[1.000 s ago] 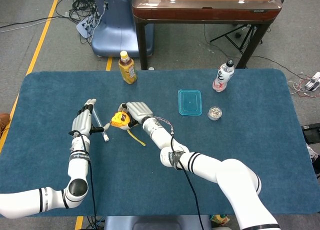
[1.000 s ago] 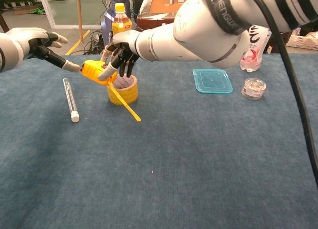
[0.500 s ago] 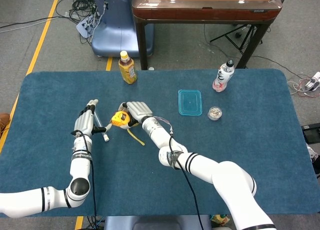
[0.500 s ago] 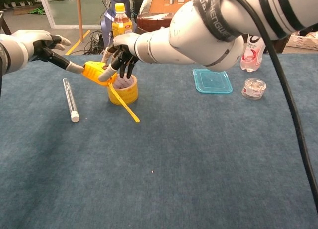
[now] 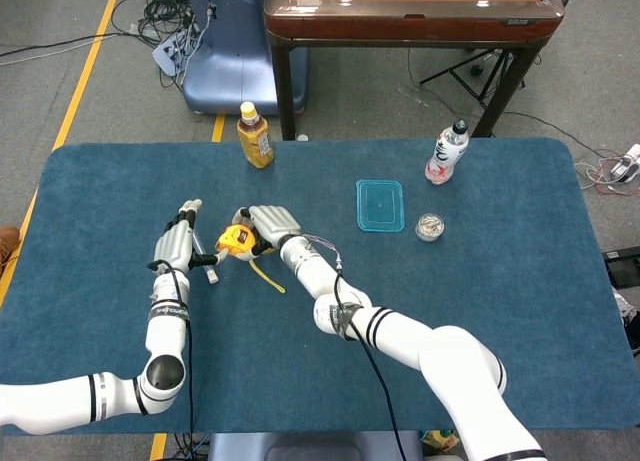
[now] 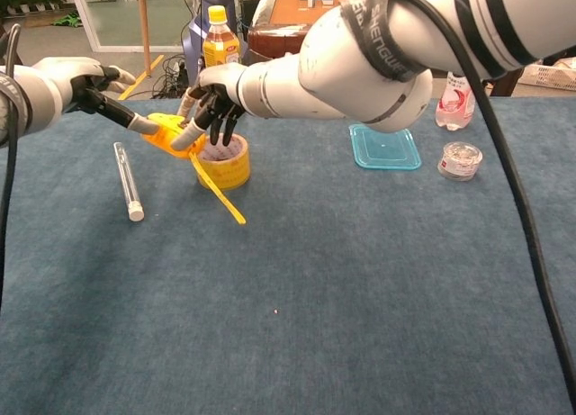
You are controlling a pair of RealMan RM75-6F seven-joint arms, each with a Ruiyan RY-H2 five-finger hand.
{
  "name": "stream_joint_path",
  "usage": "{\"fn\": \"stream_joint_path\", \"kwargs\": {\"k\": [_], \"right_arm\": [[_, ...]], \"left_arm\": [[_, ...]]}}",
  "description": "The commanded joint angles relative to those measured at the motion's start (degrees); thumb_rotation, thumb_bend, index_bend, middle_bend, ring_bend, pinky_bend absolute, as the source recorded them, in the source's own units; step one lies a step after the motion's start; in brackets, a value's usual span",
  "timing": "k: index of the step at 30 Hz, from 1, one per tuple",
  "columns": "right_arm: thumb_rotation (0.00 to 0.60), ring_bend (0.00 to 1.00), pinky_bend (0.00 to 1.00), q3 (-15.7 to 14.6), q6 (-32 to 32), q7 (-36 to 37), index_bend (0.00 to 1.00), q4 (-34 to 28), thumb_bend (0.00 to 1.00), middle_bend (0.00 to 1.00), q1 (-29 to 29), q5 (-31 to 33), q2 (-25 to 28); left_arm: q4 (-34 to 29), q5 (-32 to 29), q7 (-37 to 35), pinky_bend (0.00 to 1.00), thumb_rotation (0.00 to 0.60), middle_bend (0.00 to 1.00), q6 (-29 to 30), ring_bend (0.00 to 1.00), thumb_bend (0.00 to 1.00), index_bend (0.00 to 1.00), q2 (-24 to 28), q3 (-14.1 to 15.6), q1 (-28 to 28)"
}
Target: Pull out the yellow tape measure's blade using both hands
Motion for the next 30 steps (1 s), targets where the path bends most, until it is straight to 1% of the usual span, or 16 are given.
{"fn": "stream_joint_path", "kwargs": {"k": [1, 19, 30], "right_arm": [[0.600, 0.51, 0.42, 0.0, -0.4, 0.3, 0.63, 0.0, 0.61, 0.63, -0.1, -0.3, 0.1], [0.600, 0.51, 0.42, 0.1, -3.1, 2.5, 0.63, 3.3, 0.61, 0.63, -0.2, -1.8, -0.6], [0.600, 0.51, 0.42, 0.0, -4.5, 4.1, 0.64, 3.3, 0.61, 0.63, -0.5, -3.4, -0.5]], "left_arm": [[0.3, -0.2, 0.2, 0.00, 0.600, 0.00, -0.1, 0.00, 0.20, 0.00, -0.3, -0.1, -0.2], [2.2, -1.5, 1.0, 0.00, 0.600, 0.00, -0.5, 0.00, 0.20, 0.00, -1.5, -1.1, -0.9], [3.7, -1.9, 1.4, 0.00, 0.600, 0.00, -0.5, 0.00, 0.20, 0.00, -2.1, -1.4, -1.2]]}}
